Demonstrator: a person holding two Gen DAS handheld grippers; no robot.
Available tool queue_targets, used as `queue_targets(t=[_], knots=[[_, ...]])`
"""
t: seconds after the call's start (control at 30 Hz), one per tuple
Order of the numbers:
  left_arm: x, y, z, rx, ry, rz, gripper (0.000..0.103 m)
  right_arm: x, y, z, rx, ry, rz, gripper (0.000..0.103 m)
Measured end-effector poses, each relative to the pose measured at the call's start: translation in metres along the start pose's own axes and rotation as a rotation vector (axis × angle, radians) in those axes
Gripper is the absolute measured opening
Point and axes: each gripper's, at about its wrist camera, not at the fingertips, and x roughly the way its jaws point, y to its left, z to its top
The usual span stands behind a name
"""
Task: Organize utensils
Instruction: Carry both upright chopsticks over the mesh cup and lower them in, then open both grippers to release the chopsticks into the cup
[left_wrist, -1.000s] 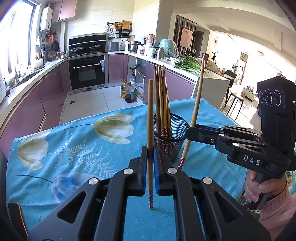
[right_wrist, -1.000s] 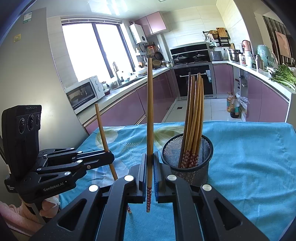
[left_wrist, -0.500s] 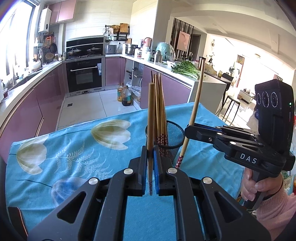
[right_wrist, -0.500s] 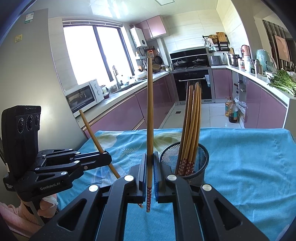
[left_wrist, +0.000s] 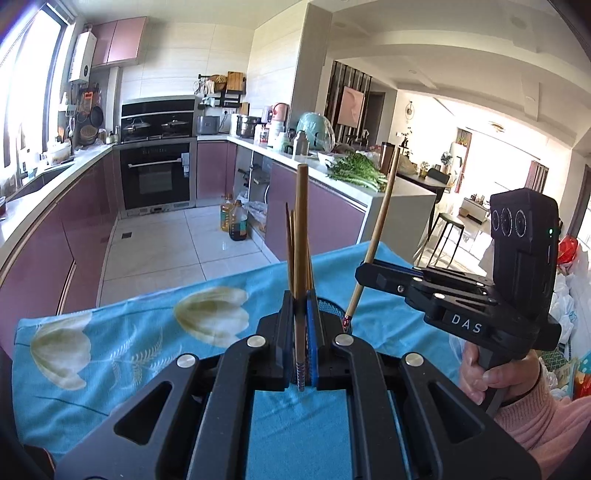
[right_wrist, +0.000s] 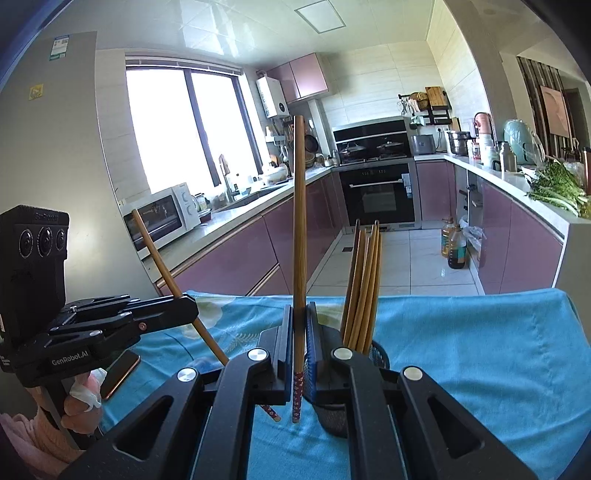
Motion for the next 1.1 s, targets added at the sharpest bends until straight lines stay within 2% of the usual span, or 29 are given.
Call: queue_targets(t=[0.33,0.47,0.6,0.87,1.1], knots=[[-0.003,-0.008,0.034,0.017,-0.087,-0.018,0.007,-0.002,-0.007,0.013,0.007,-0.058,-0.027,0.006],[0.004,-0.014,0.041,0.028,-0.09,-0.023,0.007,0.005,-0.01,0.013,0.007,-0.058,-0.046,0.006],[0.015,-0.019,0.039,0.038,-0.061,-0.01,0.007,0.015,-0.014,0.007,0.012,-0.037,-0.062,0.006],[0.05,-0.033,0.024,0.09,0.074,-0.019,0.007,0.035,-0.015,-0.012,0.011,0.042,-0.066,0.006],[0.074,-0.037,0.014,0.108,0.155,-0.029,0.007,0.049,-0.016,-0.024,0.013,0.108,-0.067,0.006]])
